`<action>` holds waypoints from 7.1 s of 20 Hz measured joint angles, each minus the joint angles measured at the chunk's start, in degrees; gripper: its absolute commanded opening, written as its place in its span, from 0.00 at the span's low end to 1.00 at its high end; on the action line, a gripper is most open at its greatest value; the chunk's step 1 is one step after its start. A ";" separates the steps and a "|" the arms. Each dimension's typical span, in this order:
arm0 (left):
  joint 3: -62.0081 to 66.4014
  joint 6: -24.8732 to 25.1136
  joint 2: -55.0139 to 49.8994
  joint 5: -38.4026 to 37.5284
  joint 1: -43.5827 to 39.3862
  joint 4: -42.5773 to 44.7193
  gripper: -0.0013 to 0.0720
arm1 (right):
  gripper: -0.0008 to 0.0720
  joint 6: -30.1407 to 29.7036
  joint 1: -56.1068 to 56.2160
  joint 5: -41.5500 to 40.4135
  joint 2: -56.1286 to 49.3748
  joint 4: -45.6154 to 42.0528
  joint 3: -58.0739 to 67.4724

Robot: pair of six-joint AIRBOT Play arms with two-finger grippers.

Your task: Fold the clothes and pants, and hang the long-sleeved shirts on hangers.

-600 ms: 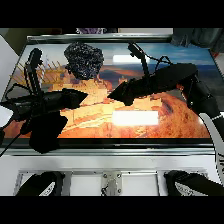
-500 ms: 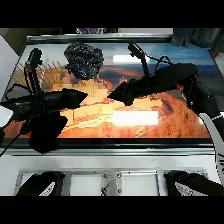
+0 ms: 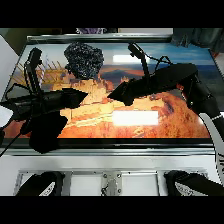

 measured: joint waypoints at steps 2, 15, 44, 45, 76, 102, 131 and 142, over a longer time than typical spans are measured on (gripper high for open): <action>0.02 0.42 0.00 0.72 0.46 2.12 0.54 | 0.05 0.00 0.00 -0.02 0.00 0.00 0.00; 0.09 -0.72 -19.63 -9.35 28.33 36.92 0.96 | 0.05 0.00 0.00 0.00 -0.02 0.00 0.00; 27.52 -0.09 -14.01 -5.33 -6.36 29.35 0.05 | 0.05 10.71 -16.59 5.64 8.55 -11.98 1.40; 29.66 -0.24 -14.21 -4.11 -10.08 29.03 0.05 | 0.05 13.35 -19.06 6.23 9.99 -14.91 1.42; 4.52 -3.43 -49.29 8.07 1.36 -18.36 0.96 | 0.82 29.64 -34.51 10.16 2.62 -25.51 -26.01; 48.46 -1.29 -43.60 -14.71 10.47 -13.73 0.05 | 0.05 29.57 -24.72 17.90 4.15 -25.86 -11.56; 3.34 2.69 -31.43 -11.87 14.45 0.20 0.96 | 0.99 38.38 -20.70 -2.62 35.01 -31.54 -33.16; -1.29 3.54 -40.13 -3.30 18.67 -3.76 0.96 | 0.98 38.53 -20.46 0.00 30.77 -31.08 -31.12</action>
